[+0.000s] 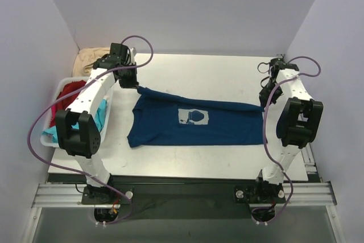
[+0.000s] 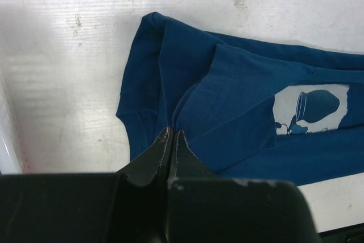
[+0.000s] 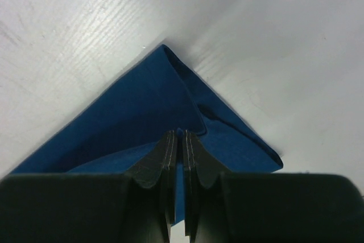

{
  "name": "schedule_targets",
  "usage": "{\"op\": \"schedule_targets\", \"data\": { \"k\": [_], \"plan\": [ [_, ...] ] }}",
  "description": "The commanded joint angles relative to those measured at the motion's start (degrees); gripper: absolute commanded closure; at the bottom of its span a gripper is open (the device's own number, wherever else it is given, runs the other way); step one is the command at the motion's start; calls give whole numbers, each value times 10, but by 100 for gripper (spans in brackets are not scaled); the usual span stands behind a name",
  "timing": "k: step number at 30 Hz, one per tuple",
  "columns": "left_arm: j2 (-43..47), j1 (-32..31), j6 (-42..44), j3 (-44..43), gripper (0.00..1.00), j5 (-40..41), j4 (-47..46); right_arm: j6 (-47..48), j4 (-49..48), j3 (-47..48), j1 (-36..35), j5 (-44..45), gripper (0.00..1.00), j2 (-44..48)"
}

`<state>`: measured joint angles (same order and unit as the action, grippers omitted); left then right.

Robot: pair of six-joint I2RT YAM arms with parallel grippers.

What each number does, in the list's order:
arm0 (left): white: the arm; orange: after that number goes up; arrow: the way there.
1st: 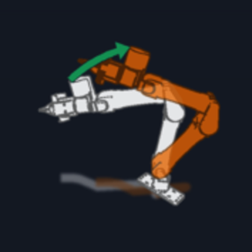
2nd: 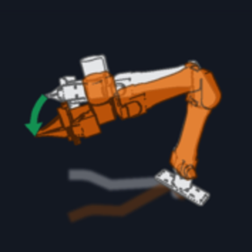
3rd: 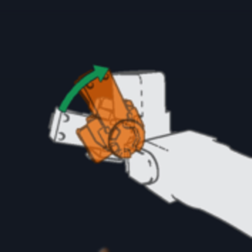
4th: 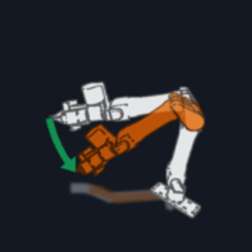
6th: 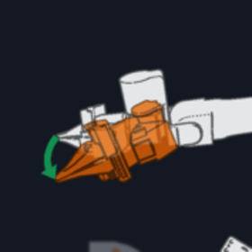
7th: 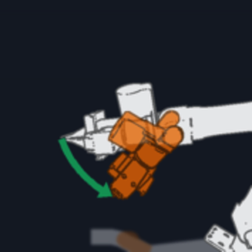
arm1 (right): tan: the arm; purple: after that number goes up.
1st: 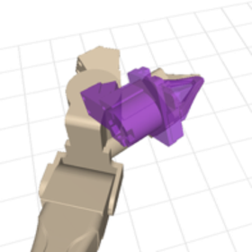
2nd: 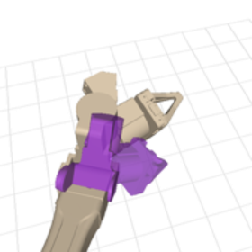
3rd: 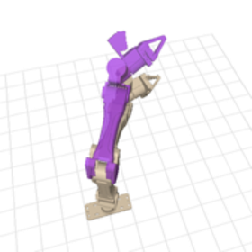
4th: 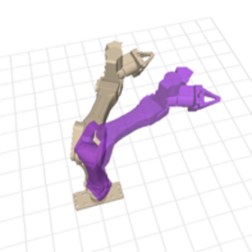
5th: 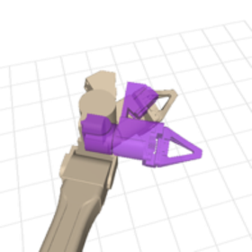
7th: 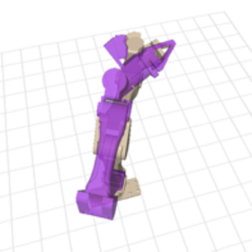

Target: Fold and stack the t-shirts

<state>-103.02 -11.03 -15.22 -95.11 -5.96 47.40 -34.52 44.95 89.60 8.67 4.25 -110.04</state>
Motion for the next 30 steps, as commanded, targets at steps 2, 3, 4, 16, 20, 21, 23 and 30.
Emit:
{"op": "schedule_targets", "data": {
  "k": [2, 3, 4, 16, 20, 21, 23, 30],
  "plan": [
    [63, 6, 5, 28, 100, 6, -2, 0, 8, -33, 7, 23, 100, 39],
    [68, 5, 5, 32, 100, 7, 0, -1, 6, -39, 7, 23, 100, 39],
    [77, 6, 5, 37, 100, 6, 7, -1, 4, -48, 8, 23, 100, 41],
    [114, 2, -9, 116, 100, -18, 17, 1, -6, -85, 20, 31, 100, 43],
    [126, -3, -15, 162, 100, -17, 17, 1, -5, -93, 21, 29, 100, 41],
    [128, -4, -20, 172, 100, -17, 18, 0, -6, -97, 21, 28, 100, 41],
    [137, -7, -25, 206, 100, -14, 18, -1, -6, -101, 21, 23, 97, 40],
    [145, -21, -60, 286, 100, 5, 34, -11, -5, -136, 20, 9, 71, 51]
  ]
}}
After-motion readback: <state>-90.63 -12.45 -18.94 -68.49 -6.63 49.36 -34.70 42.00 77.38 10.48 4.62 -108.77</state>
